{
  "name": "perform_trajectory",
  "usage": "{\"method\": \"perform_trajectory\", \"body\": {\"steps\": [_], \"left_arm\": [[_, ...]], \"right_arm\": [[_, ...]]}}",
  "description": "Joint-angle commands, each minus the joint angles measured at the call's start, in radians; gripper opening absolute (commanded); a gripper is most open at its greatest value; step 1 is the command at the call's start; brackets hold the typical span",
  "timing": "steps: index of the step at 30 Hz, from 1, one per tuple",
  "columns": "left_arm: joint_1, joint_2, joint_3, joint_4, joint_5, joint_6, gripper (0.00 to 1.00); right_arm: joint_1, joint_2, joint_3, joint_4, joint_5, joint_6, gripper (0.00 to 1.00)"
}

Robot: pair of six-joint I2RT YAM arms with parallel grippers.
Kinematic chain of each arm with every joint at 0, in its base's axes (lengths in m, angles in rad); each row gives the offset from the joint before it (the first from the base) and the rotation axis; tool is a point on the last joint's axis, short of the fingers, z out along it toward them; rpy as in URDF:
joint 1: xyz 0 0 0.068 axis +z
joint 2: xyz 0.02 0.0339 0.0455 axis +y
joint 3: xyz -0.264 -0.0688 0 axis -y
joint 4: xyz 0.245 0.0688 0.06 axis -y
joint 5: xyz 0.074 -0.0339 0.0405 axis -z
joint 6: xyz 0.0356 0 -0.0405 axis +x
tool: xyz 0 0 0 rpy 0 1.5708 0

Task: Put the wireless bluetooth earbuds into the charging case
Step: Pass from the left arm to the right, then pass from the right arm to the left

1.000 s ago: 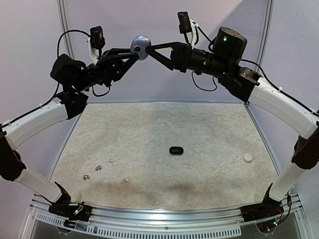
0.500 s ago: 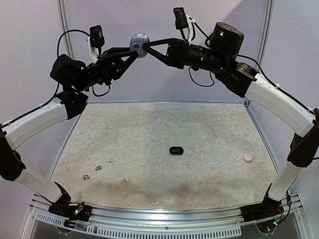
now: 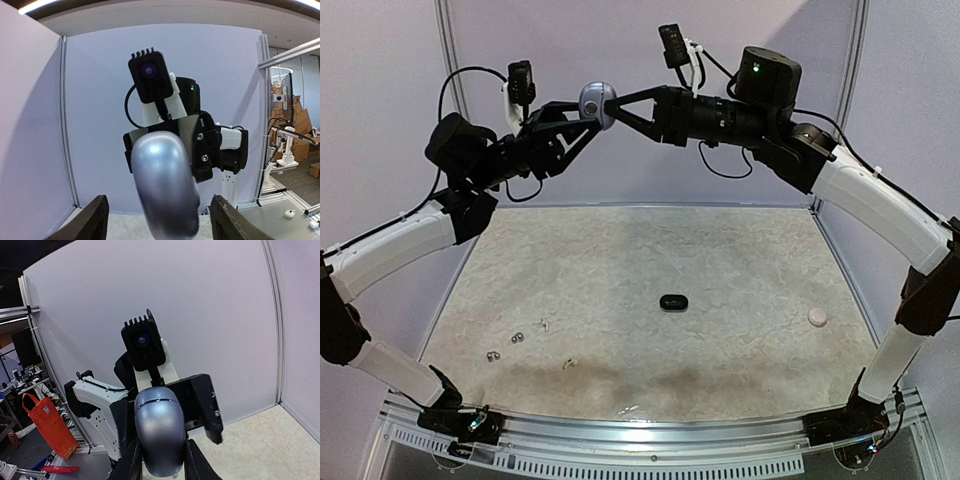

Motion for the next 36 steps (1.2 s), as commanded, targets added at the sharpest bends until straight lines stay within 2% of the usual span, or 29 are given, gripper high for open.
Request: {"method": "perform_trajectory", "body": {"steps": [1, 3, 7, 10, 12, 14, 16, 20, 24, 28, 32, 36], "left_arm": [[0.031, -0.025, -0.038, -0.101, 0.062, 0.082, 0.77], [0.056, -0.039, -0.037, -0.217, 0.117, 0.163, 0.79], [0.113, -0.064, -0.014, -0.560, 0.182, 0.400, 0.80], [0.132, -0.072, 0.048, -0.938, 0.239, 0.673, 0.84], [0.127, -0.061, 0.104, -1.159, 0.197, 0.880, 0.85], [0.114, -0.048, 0.144, -1.291, 0.105, 0.985, 0.83], [0.100, -0.038, 0.169, -1.374, 0.062, 1.050, 0.79], [0.074, -0.029, 0.209, -1.447, 0.047, 1.086, 0.72], [0.060, -0.024, 0.238, -1.515, 0.090, 1.138, 0.66], [0.050, -0.024, 0.239, -1.506, 0.115, 1.143, 0.59], [0.045, -0.018, 0.254, -1.463, 0.114, 1.114, 0.61], [0.043, -0.016, 0.261, -1.373, 0.072, 1.055, 0.68]], "right_arm": [[0.011, -0.060, -0.004, -0.166, 0.073, -0.075, 0.00], [0.011, -0.076, 0.001, -0.251, 0.125, -0.119, 0.00], [0.015, -0.090, 0.046, -0.453, 0.224, -0.219, 0.00], [0.043, -0.062, 0.141, -0.666, 0.360, -0.342, 0.00], [0.079, -0.018, 0.218, -0.805, 0.467, -0.464, 0.00], [0.126, 0.034, 0.292, -0.906, 0.551, -0.550, 0.00], [0.158, 0.081, 0.327, -0.938, 0.568, -0.624, 0.00], [0.197, 0.096, 0.318, -0.881, 0.598, -0.693, 0.00], [0.218, 0.102, 0.318, -0.842, 0.660, -0.757, 0.00], [0.230, 0.107, 0.318, -0.816, 0.669, -0.800, 0.00], [0.241, 0.123, 0.318, -0.831, 0.712, -0.848, 0.00], [0.249, 0.130, 0.319, -0.822, 0.725, -0.880, 0.00]]}}
